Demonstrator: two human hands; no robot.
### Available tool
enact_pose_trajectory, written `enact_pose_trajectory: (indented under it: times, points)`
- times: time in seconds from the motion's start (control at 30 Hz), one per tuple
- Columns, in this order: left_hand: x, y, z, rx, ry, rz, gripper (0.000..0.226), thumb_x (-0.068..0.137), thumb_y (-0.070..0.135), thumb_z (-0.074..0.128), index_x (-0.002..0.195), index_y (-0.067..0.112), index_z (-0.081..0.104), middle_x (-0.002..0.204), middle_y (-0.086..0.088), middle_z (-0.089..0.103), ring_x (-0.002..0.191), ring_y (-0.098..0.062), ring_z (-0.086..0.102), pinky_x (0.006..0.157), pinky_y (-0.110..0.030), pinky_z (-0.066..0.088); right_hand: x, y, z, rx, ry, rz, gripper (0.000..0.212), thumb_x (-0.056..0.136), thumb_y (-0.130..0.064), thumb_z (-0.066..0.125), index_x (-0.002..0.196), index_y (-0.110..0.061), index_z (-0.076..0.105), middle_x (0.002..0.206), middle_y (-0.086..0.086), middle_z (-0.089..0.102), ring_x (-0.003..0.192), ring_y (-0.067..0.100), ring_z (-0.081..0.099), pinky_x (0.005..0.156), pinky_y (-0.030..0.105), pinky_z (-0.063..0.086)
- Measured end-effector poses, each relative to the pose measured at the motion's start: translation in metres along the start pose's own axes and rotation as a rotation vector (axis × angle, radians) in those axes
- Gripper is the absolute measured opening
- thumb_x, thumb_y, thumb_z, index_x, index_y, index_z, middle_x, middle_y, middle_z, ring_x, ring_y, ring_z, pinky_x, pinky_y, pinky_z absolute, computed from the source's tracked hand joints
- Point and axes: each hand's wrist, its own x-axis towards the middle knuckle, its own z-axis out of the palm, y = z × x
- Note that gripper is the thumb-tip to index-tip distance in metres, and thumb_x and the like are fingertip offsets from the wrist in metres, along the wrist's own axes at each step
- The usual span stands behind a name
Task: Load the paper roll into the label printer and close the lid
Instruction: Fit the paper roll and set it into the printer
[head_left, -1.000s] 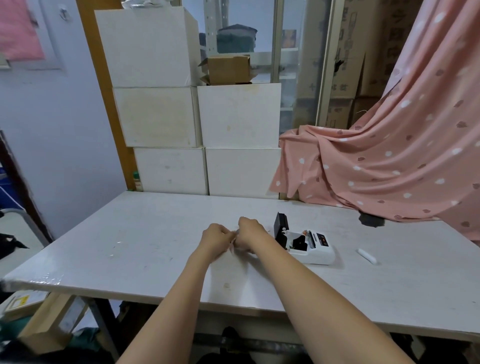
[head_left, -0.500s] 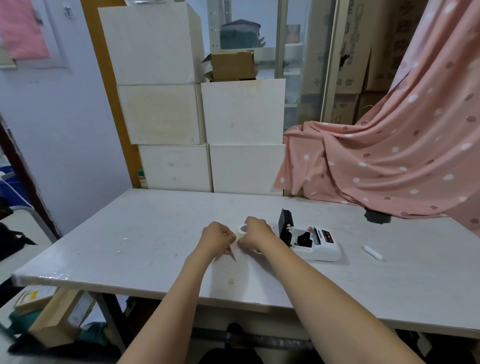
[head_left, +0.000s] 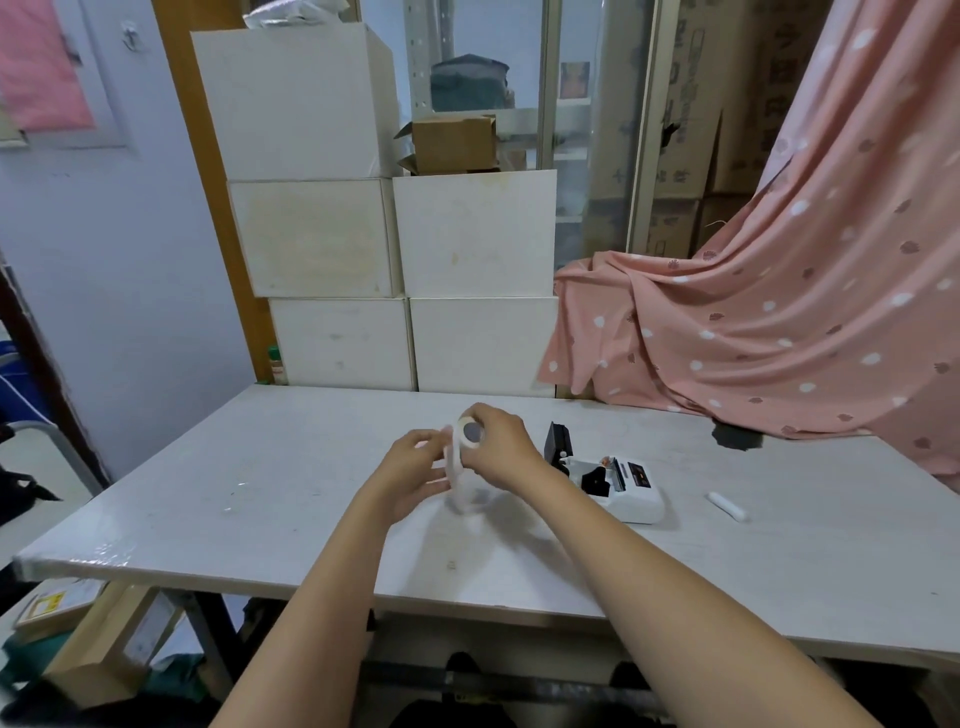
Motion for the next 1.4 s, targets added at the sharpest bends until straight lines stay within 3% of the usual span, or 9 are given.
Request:
enact_pose_trajectory:
  times: [0.13, 0.27, 0.37, 0.53, 0.7, 0.8, 0.9, 1.17, 1.4]
  points:
    - [-0.013, 0.017, 0.004, -0.138, -0.226, 0.022, 0.046, 0.102, 0.036, 0.053, 0.125, -0.001, 0.065, 0.123, -0.019, 0.071, 0.114, -0.034, 0.069, 0.101, -0.044, 0.053, -0.016, -0.016, -0.029, 0.159, 0.018, -0.091, 0.034, 0.079, 0.0, 0.066, 0.111, -0.011, 0.068, 0.099, 0.004, 0.068, 0.07, 0.013, 0.06, 0.045, 0.015, 0.047]
    - [-0.023, 0.028, 0.021, -0.129, -0.223, 0.088, 0.04, 0.103, 0.029, 0.052, 0.119, -0.004, 0.066, 0.116, -0.017, 0.074, 0.102, -0.024, 0.074, 0.083, -0.029, 0.061, -0.028, -0.017, -0.054, 0.118, 0.012, -0.132, 0.033, 0.077, -0.014, 0.073, 0.107, -0.026, 0.068, 0.101, -0.002, 0.071, 0.084, 0.019, 0.061, 0.067, 0.03, 0.054]
    - [-0.025, 0.035, 0.036, -0.111, -0.222, 0.133, 0.038, 0.1, 0.026, 0.058, 0.12, -0.006, 0.066, 0.118, -0.018, 0.073, 0.107, -0.028, 0.073, 0.089, -0.035, 0.059, -0.036, -0.014, -0.075, 0.11, -0.038, -0.131, 0.037, 0.082, -0.023, 0.075, 0.116, -0.031, 0.064, 0.111, -0.005, 0.068, 0.099, 0.023, 0.065, 0.077, 0.036, 0.057]
    - [-0.025, 0.043, 0.076, -0.02, 0.038, 0.232, 0.042, 0.082, 0.023, 0.083, 0.115, -0.001, 0.071, 0.103, -0.013, 0.078, 0.099, -0.026, 0.075, 0.095, -0.041, 0.058, -0.039, 0.005, -0.123, 0.052, 0.072, 0.05, 0.051, 0.093, -0.002, 0.049, 0.139, -0.022, 0.054, 0.132, 0.006, 0.059, 0.11, 0.026, 0.065, 0.086, 0.037, 0.057]
    - [-0.011, 0.041, 0.117, 0.013, 0.149, 0.2, 0.05, 0.063, 0.029, 0.094, 0.098, 0.002, 0.072, 0.099, -0.014, 0.076, 0.087, -0.025, 0.077, 0.088, -0.039, 0.062, -0.051, 0.011, -0.141, -0.112, 0.088, 0.031, 0.052, 0.088, -0.036, 0.071, 0.135, -0.019, 0.059, 0.126, 0.003, 0.065, 0.119, 0.021, 0.058, 0.101, 0.041, 0.051]
    - [-0.011, 0.043, 0.144, 0.053, 0.127, 0.192, 0.036, 0.062, 0.028, 0.09, 0.074, 0.002, 0.067, 0.075, -0.009, 0.07, 0.077, -0.029, 0.074, 0.088, -0.044, 0.061, -0.054, 0.018, -0.14, -0.184, 0.106, 0.028, 0.062, 0.077, -0.04, 0.08, 0.131, -0.016, 0.06, 0.127, 0.007, 0.064, 0.118, 0.027, 0.057, 0.083, 0.036, 0.054]
    - [-0.015, 0.047, 0.167, 0.125, 0.097, 0.197, 0.043, 0.047, 0.037, 0.086, 0.059, 0.003, 0.062, 0.059, -0.008, 0.065, 0.065, -0.028, 0.072, 0.083, -0.046, 0.063, -0.054, 0.03, -0.143, -0.2, 0.221, 0.018, 0.042, 0.078, -0.031, 0.077, 0.116, -0.015, 0.07, 0.11, 0.001, 0.071, 0.1, 0.023, 0.064, 0.062, 0.025, 0.043]
    - [-0.007, 0.041, 0.191, 0.202, -0.008, 0.137, 0.04, 0.078, 0.039, 0.08, 0.079, 0.0, 0.073, 0.075, -0.012, 0.072, 0.071, -0.021, 0.073, 0.077, -0.031, 0.063, -0.066, 0.046, -0.173, -0.01, 0.182, 0.099, 0.02, 0.079, -0.02, 0.081, 0.096, -0.01, 0.08, 0.065, -0.003, 0.057, 0.061, 0.011, 0.047, 0.05, 0.018, 0.033]
    - [-0.022, 0.051, 0.172, 0.07, -0.345, 0.074, 0.042, 0.099, 0.032, 0.062, 0.122, -0.002, 0.067, 0.12, -0.015, 0.072, 0.103, -0.028, 0.074, 0.085, -0.025, 0.061, -0.067, 0.066, -0.195, 0.45, -0.073, 0.119, 0.026, 0.088, -0.015, 0.079, 0.108, 0.002, 0.078, 0.102, 0.026, 0.075, 0.084, 0.029, 0.066, 0.098, 0.048, 0.057]
